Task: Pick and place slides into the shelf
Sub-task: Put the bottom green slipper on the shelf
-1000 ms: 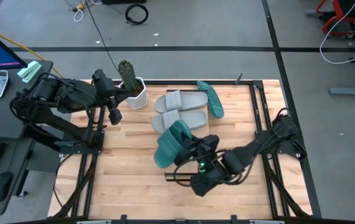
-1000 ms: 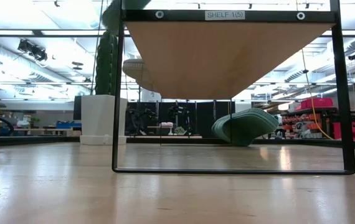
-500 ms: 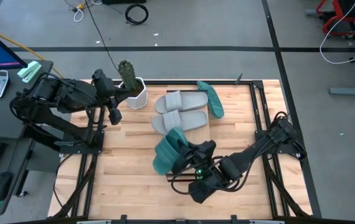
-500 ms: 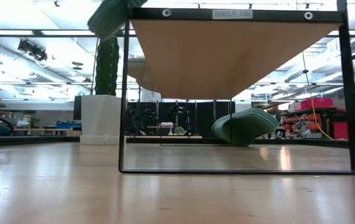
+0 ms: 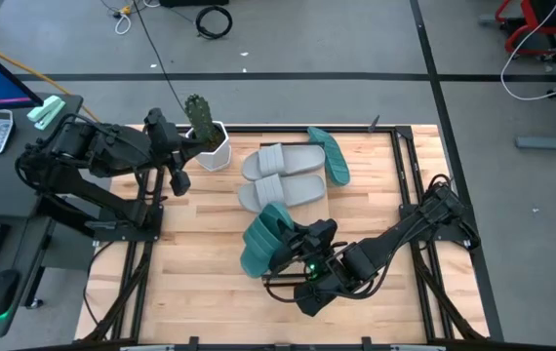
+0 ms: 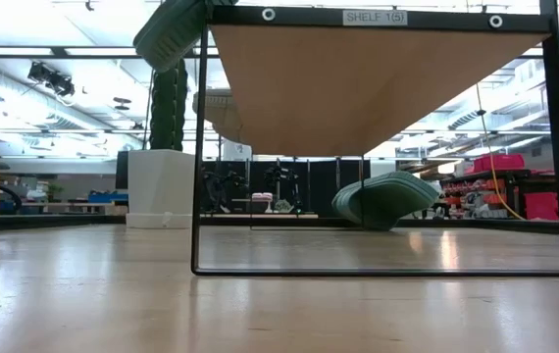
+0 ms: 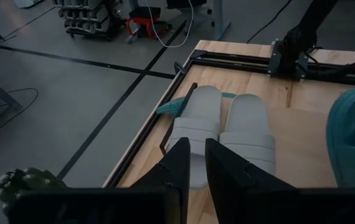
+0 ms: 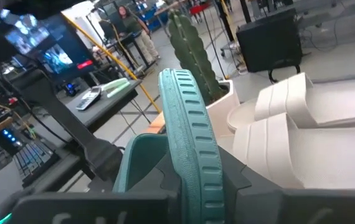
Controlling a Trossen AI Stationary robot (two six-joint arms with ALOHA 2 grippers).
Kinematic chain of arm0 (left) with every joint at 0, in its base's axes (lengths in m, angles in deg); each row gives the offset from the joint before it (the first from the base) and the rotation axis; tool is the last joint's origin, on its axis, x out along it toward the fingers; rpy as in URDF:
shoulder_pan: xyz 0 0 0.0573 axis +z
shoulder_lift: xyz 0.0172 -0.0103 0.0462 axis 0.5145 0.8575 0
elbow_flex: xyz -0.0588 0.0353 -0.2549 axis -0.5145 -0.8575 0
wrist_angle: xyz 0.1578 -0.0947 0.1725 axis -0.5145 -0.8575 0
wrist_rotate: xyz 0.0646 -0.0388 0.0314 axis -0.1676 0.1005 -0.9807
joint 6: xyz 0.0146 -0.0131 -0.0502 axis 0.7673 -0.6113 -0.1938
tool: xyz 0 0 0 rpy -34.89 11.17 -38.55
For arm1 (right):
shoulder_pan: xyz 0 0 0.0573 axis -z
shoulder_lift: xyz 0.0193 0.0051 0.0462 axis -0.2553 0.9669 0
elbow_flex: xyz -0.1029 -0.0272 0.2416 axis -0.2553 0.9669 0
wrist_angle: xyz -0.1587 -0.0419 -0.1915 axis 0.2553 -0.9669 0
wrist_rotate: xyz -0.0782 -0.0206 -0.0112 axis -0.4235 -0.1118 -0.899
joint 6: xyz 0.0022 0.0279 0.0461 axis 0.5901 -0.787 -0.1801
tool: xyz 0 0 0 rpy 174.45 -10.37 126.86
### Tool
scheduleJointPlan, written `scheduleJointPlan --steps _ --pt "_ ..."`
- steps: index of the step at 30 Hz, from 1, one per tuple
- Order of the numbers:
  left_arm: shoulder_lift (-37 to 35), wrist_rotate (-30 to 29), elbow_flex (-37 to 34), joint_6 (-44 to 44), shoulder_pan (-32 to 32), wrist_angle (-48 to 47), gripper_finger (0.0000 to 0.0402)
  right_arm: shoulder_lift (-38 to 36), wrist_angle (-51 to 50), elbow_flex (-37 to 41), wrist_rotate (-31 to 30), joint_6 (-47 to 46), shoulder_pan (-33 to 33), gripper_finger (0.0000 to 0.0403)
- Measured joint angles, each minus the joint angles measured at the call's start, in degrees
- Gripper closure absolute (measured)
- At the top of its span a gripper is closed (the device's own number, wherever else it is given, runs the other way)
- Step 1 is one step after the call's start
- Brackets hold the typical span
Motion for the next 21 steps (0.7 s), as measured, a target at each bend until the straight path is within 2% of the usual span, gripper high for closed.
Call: scheduleJointPlan --steps 5,12,16,21 --pt "0.0 0.0 0.0 0.0 0.0 0.0 0.0352 -0.1 -3.7 0.0 4.1 -3.0 0.9 0.0355" --pt "0.0 0.0 0.0 0.1 0.0 0.0 0.0349 -0.1 -15.5 0.0 5.2 -17.7 1.6 0.0355" --pt "0.0 0.0 0.0 0.1 0.0 -0.1 0.0345 -0.1 -20.2 0.0 7.0 -22.8 2.5 0.0355" --pt "0.0 0.0 0.0 0.2 0.0 -0.5 0.0348 -0.1 -25.7 0.0 13.0 -26.5 3.9 0.0355"
